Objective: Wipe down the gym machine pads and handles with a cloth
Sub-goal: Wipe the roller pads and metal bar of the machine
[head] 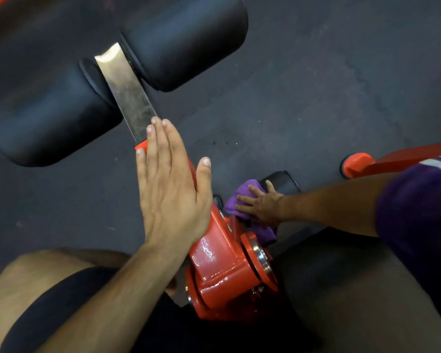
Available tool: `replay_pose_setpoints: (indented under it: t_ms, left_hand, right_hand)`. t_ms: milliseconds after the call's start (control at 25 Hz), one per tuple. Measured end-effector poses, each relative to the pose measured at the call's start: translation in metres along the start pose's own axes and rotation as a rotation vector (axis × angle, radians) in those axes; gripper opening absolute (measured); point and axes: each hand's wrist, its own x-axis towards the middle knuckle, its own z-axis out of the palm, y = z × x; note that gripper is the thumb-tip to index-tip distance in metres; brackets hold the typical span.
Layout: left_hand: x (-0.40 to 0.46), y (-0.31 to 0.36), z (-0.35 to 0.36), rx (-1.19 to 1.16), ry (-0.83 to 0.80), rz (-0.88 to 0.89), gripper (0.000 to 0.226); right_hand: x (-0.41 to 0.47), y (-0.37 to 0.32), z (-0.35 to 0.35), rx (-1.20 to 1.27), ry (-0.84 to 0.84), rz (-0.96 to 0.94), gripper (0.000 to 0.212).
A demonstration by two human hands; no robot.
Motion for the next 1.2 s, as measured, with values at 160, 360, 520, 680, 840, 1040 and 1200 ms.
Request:
replay_pose_setpoints:
  t_ms: [160, 360, 520, 680, 840, 1040, 1200]
  left_hand:
    - [0.001, 0.001, -0.001, 0.026, 0.006, 0.006, 0.075]
    - [0.001, -0.003, 0.0, 0.042, 0.001, 0.01, 0.073]
    - [0.0, 0.0, 0.0, 0.033, -0.006, 0.006, 0.073]
    - [0.002, 0.0, 0.0, 0.045, -0.01, 0.013, 0.07]
    - [0.002, 0.0, -0.003, 0.081, -0.007, 0.017, 0.068]
    - [0.002, 0.0, -0.002, 0.059, -0.001, 0.016, 0.068]
    - [0.002, -0.001, -0.002, 0.061, 0.0, 0.014, 0.068]
  right_hand:
    - [0.045, 0.033, -0.026, 0.241, -0.005, 0.085, 0.063]
    - [0.086, 0.044, -0.054, 0.562, -0.135, 0.146, 0.03]
    - [0.036, 0.105, -0.054, 0.26, 0.069, 0.117, 0.041]
    - [0.016, 0.059, 0.0, 0.012, 0.221, -0.178, 0.072]
    - [-0.003, 0.071, 0.001, -0.014, 0.042, -0.268, 0.093]
    - [-0.029, 0.12, -0.004, -0.02, -0.068, 0.033, 0.078]
    - [-0.01, 0.059, -0.037, -0.018, 0.07, -0.09, 0.097]
